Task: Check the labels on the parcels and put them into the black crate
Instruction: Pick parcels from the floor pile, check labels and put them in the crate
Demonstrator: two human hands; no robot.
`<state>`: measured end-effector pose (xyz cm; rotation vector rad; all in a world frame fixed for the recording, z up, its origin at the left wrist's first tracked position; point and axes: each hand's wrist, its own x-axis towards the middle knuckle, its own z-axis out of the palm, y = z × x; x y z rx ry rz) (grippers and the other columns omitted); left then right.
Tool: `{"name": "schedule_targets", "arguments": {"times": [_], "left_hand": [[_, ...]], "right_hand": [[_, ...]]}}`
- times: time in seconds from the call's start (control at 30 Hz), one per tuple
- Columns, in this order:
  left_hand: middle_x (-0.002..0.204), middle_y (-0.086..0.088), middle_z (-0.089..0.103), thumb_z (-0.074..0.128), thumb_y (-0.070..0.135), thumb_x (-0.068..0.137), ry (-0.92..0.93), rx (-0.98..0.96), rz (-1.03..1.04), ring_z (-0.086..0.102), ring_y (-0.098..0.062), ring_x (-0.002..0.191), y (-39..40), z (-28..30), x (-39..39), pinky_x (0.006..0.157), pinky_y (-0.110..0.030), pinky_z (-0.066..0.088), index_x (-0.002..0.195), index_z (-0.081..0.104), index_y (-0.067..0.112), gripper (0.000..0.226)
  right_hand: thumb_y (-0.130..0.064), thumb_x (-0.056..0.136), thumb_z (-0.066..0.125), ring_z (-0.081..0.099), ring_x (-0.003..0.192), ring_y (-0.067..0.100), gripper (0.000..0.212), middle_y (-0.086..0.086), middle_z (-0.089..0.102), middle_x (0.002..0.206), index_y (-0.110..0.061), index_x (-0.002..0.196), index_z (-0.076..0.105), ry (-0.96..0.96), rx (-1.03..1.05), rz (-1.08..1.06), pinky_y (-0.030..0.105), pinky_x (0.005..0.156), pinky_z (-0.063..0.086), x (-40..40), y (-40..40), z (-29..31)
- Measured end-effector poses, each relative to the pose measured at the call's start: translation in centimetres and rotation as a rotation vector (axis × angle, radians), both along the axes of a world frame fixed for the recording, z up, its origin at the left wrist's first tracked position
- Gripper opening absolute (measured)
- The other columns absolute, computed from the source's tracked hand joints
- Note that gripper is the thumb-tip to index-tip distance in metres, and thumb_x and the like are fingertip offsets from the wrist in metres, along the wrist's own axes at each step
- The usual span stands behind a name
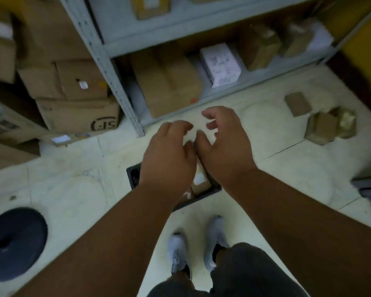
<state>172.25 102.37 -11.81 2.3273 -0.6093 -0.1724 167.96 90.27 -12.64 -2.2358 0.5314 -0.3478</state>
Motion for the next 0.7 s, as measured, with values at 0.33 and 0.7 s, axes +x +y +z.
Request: {"name": "schedule_targets", "arguments": {"times": [0.33,0.7], "left_hand": [[0.116,0.016,0.050,0.051,0.024,0.100,-0.094,-0.107,-0.236,0.051,-0.001,0.097,-15.7,13.4,-6.4,0.082,-0.014,0.039,0.129,0.053,0.027,0.030],[0.105,0.015,0.055,0.051,0.025,0.098,-0.002,-0.244,-0.364,0.053,0.007,0.084,-41.1,14.2,-14.5,0.065,-0.011,0.040,0.120,0.052,0.030,0.022]], "right_hand": [[-0.026,0.089,0.070,0.052,0.102,0.000,0.043,-0.011,0.051,0.121,-0.027,0.129,0.052,-0.158,-0.034,-0.330,0.010,0.082,0.041,-11.2,-15.4,12.9],[-0.026,0.087,0.073,0.055,0.111,0.009,0.059,-0.008,0.050,0.131,-0.030,0.138,0.045,-0.068,-0.056,-0.598,0.036,0.093,0.055,-25.1,-38.6,16.9]]}}
